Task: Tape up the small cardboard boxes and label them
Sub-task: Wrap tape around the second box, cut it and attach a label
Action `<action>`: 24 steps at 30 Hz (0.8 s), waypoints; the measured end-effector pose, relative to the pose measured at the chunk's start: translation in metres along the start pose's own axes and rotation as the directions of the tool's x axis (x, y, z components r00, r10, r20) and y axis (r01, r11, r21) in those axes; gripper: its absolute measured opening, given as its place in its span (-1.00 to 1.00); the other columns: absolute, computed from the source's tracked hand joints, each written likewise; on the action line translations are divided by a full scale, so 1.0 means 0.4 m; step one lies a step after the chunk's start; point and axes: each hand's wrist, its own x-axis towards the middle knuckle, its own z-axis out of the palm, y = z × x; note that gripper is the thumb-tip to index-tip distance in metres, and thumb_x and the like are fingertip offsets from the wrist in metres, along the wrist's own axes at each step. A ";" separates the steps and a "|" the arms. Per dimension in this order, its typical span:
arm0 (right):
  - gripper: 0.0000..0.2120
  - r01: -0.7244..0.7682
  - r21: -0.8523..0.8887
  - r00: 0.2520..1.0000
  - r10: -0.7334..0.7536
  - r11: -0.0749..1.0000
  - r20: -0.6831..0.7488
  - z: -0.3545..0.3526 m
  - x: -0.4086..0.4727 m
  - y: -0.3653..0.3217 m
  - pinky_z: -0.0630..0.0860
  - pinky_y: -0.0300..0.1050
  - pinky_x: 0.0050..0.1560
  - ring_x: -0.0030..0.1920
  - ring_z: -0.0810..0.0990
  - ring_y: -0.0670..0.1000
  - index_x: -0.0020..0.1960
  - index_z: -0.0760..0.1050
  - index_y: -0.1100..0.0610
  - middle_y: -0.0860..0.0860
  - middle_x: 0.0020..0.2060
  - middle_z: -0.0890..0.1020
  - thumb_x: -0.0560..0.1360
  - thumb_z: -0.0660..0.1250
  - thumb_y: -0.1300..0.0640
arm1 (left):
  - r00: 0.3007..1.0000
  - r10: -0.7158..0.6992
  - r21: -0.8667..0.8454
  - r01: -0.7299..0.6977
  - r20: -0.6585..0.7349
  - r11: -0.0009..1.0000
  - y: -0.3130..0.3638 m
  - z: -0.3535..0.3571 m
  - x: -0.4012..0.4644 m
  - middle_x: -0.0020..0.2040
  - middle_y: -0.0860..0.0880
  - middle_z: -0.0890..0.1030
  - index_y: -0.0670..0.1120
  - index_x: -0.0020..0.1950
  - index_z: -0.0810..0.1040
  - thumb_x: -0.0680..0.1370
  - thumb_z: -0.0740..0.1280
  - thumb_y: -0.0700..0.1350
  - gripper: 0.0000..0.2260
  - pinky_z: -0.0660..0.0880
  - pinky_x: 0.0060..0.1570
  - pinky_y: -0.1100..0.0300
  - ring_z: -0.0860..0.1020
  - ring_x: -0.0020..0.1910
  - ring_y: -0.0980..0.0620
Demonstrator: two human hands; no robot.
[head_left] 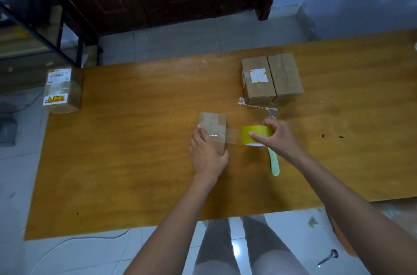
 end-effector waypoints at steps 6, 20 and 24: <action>-0.64 0.148 -0.093 0.985 -0.138 0.985 0.100 0.039 0.017 -0.036 0.20 -0.27 -0.39 -0.40 0.32 -0.17 -0.35 0.33 -0.06 -0.15 -0.43 0.37 0.38 0.50 -0.09 | 0.990 -0.128 -0.018 0.128 -0.051 0.992 -0.062 -0.011 -0.044 0.41 -0.24 0.29 -0.26 0.52 0.07 0.38 0.42 0.24 -0.05 0.38 0.32 -0.01 0.31 0.36 -0.21; -0.74 0.246 -0.214 0.946 -0.186 0.945 0.266 0.132 0.030 -0.028 0.23 -0.18 -0.33 -0.31 0.41 -0.09 -0.24 0.43 0.02 -0.10 -0.35 0.46 0.45 0.39 -0.12 | 0.967 -0.225 -0.171 0.203 -0.118 0.964 -0.149 -0.107 -0.069 0.52 -0.22 0.24 -0.23 0.54 0.12 0.53 0.23 0.27 -0.21 0.26 0.41 -0.08 0.25 0.47 -0.20; -0.74 0.253 -0.223 0.940 -0.185 0.941 0.287 0.137 0.033 -0.035 0.32 -0.12 -0.31 -0.29 0.45 -0.05 -0.21 0.45 0.04 -0.07 -0.32 0.49 0.45 0.37 -0.13 | 0.959 0.043 -0.058 -0.061 -0.282 0.996 -0.100 -0.122 0.048 0.36 -0.21 0.47 -0.24 0.36 0.42 0.61 0.19 0.01 -0.58 0.33 0.33 -0.09 0.40 0.35 -0.20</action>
